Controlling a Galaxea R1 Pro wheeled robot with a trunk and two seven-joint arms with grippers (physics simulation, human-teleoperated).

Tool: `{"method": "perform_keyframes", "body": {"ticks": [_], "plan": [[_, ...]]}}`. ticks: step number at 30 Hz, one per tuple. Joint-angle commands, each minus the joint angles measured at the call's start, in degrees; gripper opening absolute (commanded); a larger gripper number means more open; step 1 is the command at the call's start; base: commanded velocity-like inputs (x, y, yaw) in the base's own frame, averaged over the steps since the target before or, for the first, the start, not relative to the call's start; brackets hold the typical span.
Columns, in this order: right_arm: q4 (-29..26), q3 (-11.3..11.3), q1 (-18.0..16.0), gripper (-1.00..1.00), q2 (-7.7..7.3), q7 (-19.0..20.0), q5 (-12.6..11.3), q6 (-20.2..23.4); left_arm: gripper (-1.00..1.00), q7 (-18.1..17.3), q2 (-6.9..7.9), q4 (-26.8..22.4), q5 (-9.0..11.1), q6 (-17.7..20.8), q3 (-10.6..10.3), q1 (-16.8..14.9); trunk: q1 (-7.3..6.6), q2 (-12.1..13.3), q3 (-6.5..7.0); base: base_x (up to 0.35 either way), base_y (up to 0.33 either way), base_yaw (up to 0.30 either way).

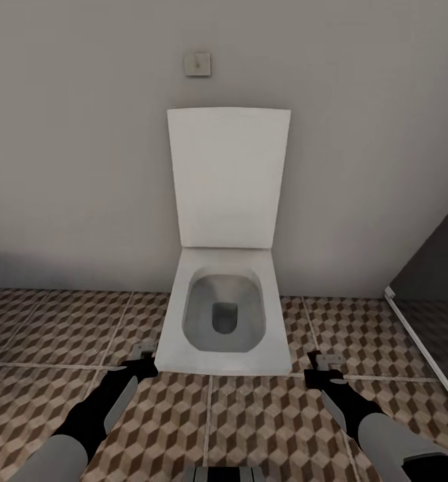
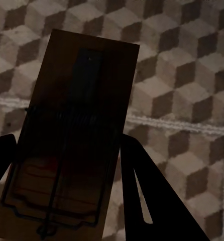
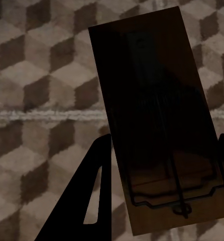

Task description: Take the four mousetraps from the cabinet in the bathroom and place them on the bathroom floor. Make sure all four end up on the same floor surface, and ensure that at least two of them are either under or directly next to the same bathroom sink.

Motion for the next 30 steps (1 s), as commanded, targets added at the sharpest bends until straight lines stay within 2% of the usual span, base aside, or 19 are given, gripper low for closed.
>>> {"method": "perform_keyframes", "body": {"ticks": [1, 9, 23, 30], "plan": [[-0.1, 0.5, 0.0, -1.00, -0.04, -0.2, -0.7, 0.3, -1.00, 0.5, 0.07, -0.1, 0.5, 0.2, -0.3, 0.0, -0.01, 0.0, -0.05, 0.000, 0.000, 0.000], [-0.1, -0.1, 0.0, -1.00, 0.05, -0.2, -0.7, 0.5, -1.00, 0.7, 0.08, 0.0, 0.4, 0.1, -0.3, 0.0, -0.01, 0.0, -0.05, 0.033, 0.000, 0.000], [-0.1, -0.3, 0.0, -1.00, 0.06, -0.2, -0.7, 0.8, -1.00, 0.6, 0.27, 0.1, 0.3, 0.0, -0.3, 0.0, -0.01, 0.0, -0.05, 0.250, 0.000, 0.000], [-0.1, -0.3, 0.0, -1.00, 0.03, -0.1, -0.7, 0.8, -1.00, 0.6, 0.27, 0.1, 0.3, 0.0, -0.3, 0.0, -0.01, 0.0, -0.05, 0.071, 0.000, 0.000]]}}
